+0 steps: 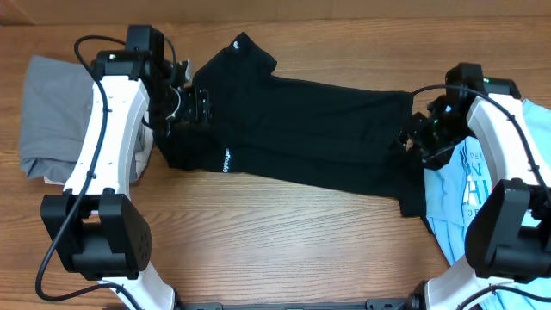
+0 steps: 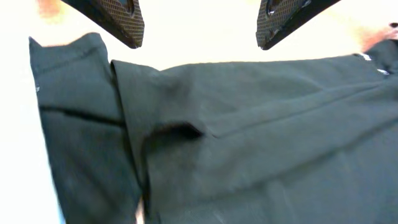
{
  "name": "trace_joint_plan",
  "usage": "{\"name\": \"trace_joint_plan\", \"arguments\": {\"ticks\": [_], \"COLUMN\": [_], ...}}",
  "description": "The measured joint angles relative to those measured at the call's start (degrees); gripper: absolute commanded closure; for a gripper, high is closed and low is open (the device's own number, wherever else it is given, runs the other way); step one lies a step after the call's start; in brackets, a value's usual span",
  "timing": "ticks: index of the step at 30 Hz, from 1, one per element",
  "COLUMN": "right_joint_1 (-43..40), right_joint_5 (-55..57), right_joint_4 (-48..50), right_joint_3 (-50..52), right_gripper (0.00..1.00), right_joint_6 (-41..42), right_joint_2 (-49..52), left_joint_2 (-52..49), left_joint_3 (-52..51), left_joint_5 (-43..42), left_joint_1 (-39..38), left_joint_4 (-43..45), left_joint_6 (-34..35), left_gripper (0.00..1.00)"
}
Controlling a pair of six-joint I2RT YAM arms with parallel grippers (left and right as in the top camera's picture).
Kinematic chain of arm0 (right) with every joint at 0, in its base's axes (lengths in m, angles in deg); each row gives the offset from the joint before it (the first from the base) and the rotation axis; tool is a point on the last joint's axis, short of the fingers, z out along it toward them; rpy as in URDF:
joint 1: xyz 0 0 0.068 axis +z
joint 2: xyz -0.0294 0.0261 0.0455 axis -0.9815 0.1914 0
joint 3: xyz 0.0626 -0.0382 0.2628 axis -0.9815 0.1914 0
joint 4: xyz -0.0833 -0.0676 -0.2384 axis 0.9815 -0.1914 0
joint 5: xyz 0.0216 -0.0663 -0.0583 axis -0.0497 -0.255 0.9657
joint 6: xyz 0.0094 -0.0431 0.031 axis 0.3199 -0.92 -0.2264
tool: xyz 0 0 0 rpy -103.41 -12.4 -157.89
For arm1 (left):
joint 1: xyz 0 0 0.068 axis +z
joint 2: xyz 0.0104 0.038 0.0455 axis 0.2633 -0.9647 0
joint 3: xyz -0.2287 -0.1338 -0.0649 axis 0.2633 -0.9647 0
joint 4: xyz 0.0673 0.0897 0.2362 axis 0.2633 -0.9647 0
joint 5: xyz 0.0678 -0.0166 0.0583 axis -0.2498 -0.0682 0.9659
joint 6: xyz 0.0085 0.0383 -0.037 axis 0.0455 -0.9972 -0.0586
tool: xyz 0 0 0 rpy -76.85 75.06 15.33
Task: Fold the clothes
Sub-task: 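Lower the folded hem onto the shirt and open both grippers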
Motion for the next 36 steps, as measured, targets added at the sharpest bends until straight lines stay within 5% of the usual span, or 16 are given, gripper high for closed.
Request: {"name": "trace_joint_plan", "arguments": {"ticks": [13, 17, 19, 21, 24, 28, 30, 33, 36], "right_joint_1": [4.31, 4.07, 4.02, 4.02, 4.02, 4.11, 4.11, 4.07, 4.09], "right_joint_5": [-1.88, -1.68, -1.36, -0.98, -0.68, -0.72, -0.44, 0.59, 1.66], "right_joint_4": [22.38, 23.23, 23.19, 22.82, 22.01, 20.50, 20.57, 20.63, 19.82], "right_joint_3": [22.69, 23.63, 23.98, 24.11, 24.11, 24.02, 24.02, 24.28, 24.39], "right_gripper": [0.38, 0.65, 0.71, 0.69, 0.54, 0.60, 0.72, 0.89, 0.96], "right_joint_6": [5.31, 6.75, 7.17, 7.67, 7.89, 7.48, 7.06, 7.04, 7.10], "right_joint_2": [-1.62, -2.12, -2.12, -2.10, -2.12, -2.12, -2.12, -2.12, -2.08], "left_joint_2": [0.00, 0.00, 0.00, 0.00, 0.00, 0.00, 0.00, 0.00, 0.00], "left_joint_3": [-20.44, -20.55, -20.55, -20.61, -21.53, -23.54, -24.15, -24.24, -24.26], "left_joint_5": [3.69, 6.10, 8.66, 10.78, 12.81, 13.11, 13.09, 13.09, 13.07], "left_joint_1": [0.11, 0.11, 0.11, 0.15, 0.28, 0.46, 0.48, 0.48, 0.48], "left_joint_4": [14.69, 16.13, 16.13, 16.35, 17.92, 19.56, 20.33, 20.98, 18.69], "left_joint_6": [1.97, 2.60, 2.64, 2.80, 2.80, 2.99, 3.48, 4.44, 4.57], "left_gripper": [0.19, 0.18, 0.18, 0.18, 0.18, 0.21, 0.37, 0.94, 0.96]}}
